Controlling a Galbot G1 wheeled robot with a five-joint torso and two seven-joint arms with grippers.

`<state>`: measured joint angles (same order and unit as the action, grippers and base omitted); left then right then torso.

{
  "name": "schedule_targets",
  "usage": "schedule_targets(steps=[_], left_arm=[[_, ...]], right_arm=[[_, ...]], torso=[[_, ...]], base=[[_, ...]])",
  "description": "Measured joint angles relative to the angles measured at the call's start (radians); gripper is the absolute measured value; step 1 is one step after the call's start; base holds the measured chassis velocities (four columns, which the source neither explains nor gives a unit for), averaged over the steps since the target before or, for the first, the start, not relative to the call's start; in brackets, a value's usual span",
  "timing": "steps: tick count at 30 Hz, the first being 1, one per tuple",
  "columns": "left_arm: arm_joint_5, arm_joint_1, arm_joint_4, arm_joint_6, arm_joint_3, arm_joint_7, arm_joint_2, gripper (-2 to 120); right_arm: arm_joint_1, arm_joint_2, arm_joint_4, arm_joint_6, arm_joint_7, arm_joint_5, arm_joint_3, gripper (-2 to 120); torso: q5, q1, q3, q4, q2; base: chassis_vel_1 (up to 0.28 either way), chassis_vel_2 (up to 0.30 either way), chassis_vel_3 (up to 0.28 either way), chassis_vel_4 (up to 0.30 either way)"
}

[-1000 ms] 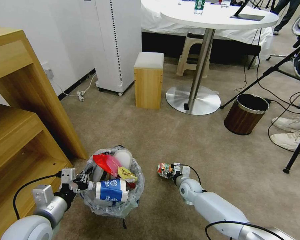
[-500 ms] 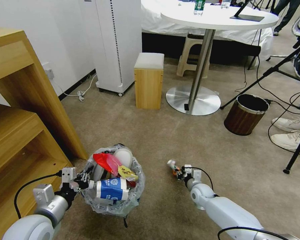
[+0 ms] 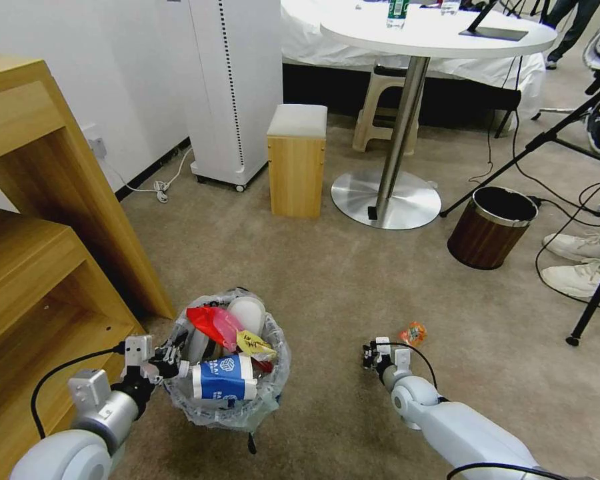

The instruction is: Pick up the trash bin and place the garbage on the floor into it.

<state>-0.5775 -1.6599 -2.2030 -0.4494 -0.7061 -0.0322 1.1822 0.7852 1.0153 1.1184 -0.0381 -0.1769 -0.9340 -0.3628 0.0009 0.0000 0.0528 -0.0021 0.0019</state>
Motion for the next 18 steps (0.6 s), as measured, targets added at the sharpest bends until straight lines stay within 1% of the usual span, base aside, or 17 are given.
schedule_targets(steps=[1,2,3,4,5,6,7,9,10,11,12,13,14,15,16,17,18], left_arm=[[-0.005,0.004,0.004,-0.001,-0.003,-0.001,-0.006,3],[-0.005,0.004,0.004,-0.001,-0.003,-0.001,-0.006,3],[-0.014,0.008,0.009,-0.004,-0.014,-0.001,-0.022,3],[-0.026,0.011,0.005,-0.015,-0.034,0.006,-0.044,3],[-0.027,0.01,0.001,-0.017,-0.037,0.007,-0.046,3],[-0.027,0.01,0.001,-0.017,-0.037,0.007,-0.046,3],[-0.016,-0.008,-0.024,-0.018,-0.031,0.006,-0.042,3],[0.014,-0.022,-0.026,-0.014,-0.004,-0.006,-0.03,3],[0.014,-0.022,-0.026,-0.014,-0.004,-0.006,-0.03,3],[0.029,-0.018,-0.012,-0.009,0.008,-0.014,-0.022,3],[0.043,-0.008,0.008,0.002,0.02,-0.019,-0.017,3],[0.043,-0.008,0.008,0.002,0.02,-0.019,-0.017,3],[0.053,0.001,0.021,0.007,0.024,-0.018,-0.012,3],[0.056,0.006,0.026,0.007,0.026,-0.018,-0.01,3],[0.062,0.015,0.031,0.006,0.031,-0.017,-0.005,3],[0.067,0.02,0.032,0.006,0.031,-0.016,-0.002,3],[0.067,0.02,0.032,0.006,0.031,-0.016,-0.002,3]], right_arm=[[0.004,-0.017,0.023,-0.003,0.007,0.0,0.0,5],[0.004,-0.017,0.023,-0.003,0.007,0.0,0.0,5],[0.01,-0.04,0.055,-0.013,0.022,0.013,0.003,10],[0.026,-0.075,0.095,-0.05,0.033,0.065,0.02,17],[0.031,-0.081,0.103,-0.057,0.034,0.074,0.023,18],[0.031,-0.081,0.103,-0.057,0.034,0.074,0.023,18],[0.069,-0.12,0.168,-0.082,0.041,0.107,0.051,25],[0.116,-0.167,0.256,-0.093,0.047,0.119,0.078,35],[0.116,-0.167,0.256,-0.093,0.047,0.119,0.078,35],[0.137,-0.19,0.287,-0.1,0.049,0.13,0.091,39],[0.156,-0.217,0.324,-0.108,0.047,0.139,0.102,46],[0.156,-0.217,0.324,-0.108,0.047,0.139,0.102,46],[0.169,-0.24,0.355,-0.108,0.042,0.139,0.11,52],[0.175,-0.253,0.37,-0.107,0.037,0.139,0.113,55],[0.184,-0.286,0.404,-0.102,0.029,0.139,0.119,59],[0.191,-0.318,0.427,-0.099,0.027,0.139,0.123,67],[0.191,-0.318,0.427,-0.099,0.027,0.139,0.123,67]], torso=[[-0.0005,0.0,0.0,-0.0003,0.0],[-0.0005,0.0,0.0,-0.0003,0.0],[-0.0006,0.0,0.0,-0.0007,0.0],[0.0002,0.0,0.0,-0.0006,0.0],[0.0003,0.0,0.0,-0.0005,0.0],[0.0003,0.0,0.0,-0.0005,0.0],[0.0001,0.0,0.0,-0.0002,0.0],[0.0004,0.0,0.0,0.0,0.0],[0.0004,0.0,0.0,0.0,0.0],[-0.0002,0.0,0.0,-0.0005,0.0],[-0.0003,0.0,0.0,-0.0008,0.0],[-0.0003,0.0,0.0,-0.0008,0.0],[0.0006,0.0,0.0,-0.0004,0.0],[0.0005,0.0,0.0,-0.0003,0.0],[-0.0002,0.0,0.0,-0.0001,0.0],[-0.0002,0.0,0.0,-0.0003,0.0],[-0.0002,0.0,0.0,-0.0003,0.0]], base=[[0.0,0.0,0.0,0.0],[0.0,0.0,0.0,0.0],[0.0,0.0,0.0,0.0],[0.0,0.0,0.0,0.0],[0.0,0.0,0.0,0.0],[0.0,0.0,0.0,0.0],[0.0,0.0,0.0,0.0],[0.0,0.0,0.0,0.0],[0.0,0.0,0.0,0.0],[0.0,0.0,0.0,0.0],[0.0,0.0,0.0,0.0],[0.0,0.0,0.0,0.0],[0.0,0.0,0.0,0.0],[0.0,0.0,0.0,0.0],[0.0,0.0,0.0,0.0],[0.0,0.0,0.0,0.0],[0.0,0.0,0.0,0.0]])
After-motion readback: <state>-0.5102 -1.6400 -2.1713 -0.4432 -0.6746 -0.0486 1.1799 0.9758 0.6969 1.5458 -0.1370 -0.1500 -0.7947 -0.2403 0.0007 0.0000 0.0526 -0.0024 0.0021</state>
